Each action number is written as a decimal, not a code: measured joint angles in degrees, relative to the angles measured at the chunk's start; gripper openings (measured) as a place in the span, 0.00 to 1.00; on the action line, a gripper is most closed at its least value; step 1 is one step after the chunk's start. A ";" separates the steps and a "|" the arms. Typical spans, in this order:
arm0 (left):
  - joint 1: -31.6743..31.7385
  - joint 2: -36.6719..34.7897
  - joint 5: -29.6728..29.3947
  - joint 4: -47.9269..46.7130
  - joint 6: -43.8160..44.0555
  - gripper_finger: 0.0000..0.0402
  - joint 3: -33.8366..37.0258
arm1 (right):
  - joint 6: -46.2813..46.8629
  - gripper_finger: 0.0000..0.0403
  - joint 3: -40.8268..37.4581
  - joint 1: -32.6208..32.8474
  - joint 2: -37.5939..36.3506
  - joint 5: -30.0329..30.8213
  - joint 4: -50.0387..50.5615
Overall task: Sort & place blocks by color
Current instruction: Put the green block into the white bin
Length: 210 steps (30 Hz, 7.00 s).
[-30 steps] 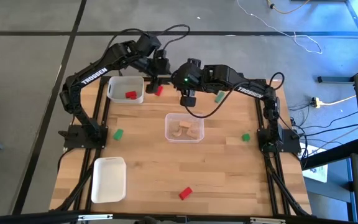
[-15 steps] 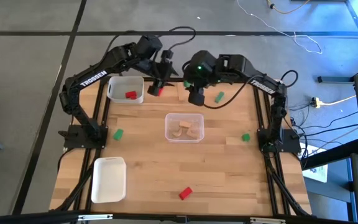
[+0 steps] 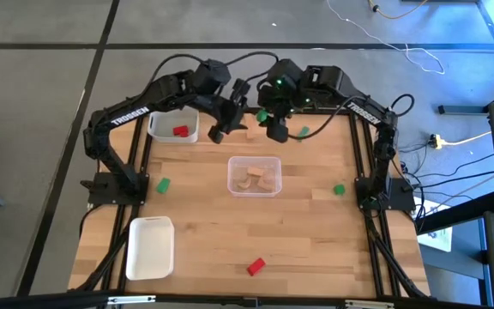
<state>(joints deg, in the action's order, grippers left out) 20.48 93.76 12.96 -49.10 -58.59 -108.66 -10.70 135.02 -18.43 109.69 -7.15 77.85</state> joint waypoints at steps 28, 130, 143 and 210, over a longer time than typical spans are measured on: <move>-1.13 -4.62 -10.70 3.91 -9.51 0.51 -0.02 | -3.70 0.43 -0.02 -4.99 0.00 -13.32 -2.02; -5.22 0.11 -13.72 0.48 -8.90 0.21 0.07 | -9.32 0.59 -2.16 -3.91 0.24 -17.29 -7.63; -4.69 0.00 -20.36 -11.51 4.76 0.21 0.02 | -12.09 0.59 -0.31 -4.24 -0.46 -14.93 -2.50; -55.06 -32.00 7.94 0.98 119.09 0.21 63.17 | -15.11 0.59 -0.02 -4.53 -0.83 9.97 -1.07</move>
<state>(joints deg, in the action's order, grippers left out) -34.58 61.76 20.90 -48.11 60.50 -45.49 -25.80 135.00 -22.96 108.86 2.82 76.78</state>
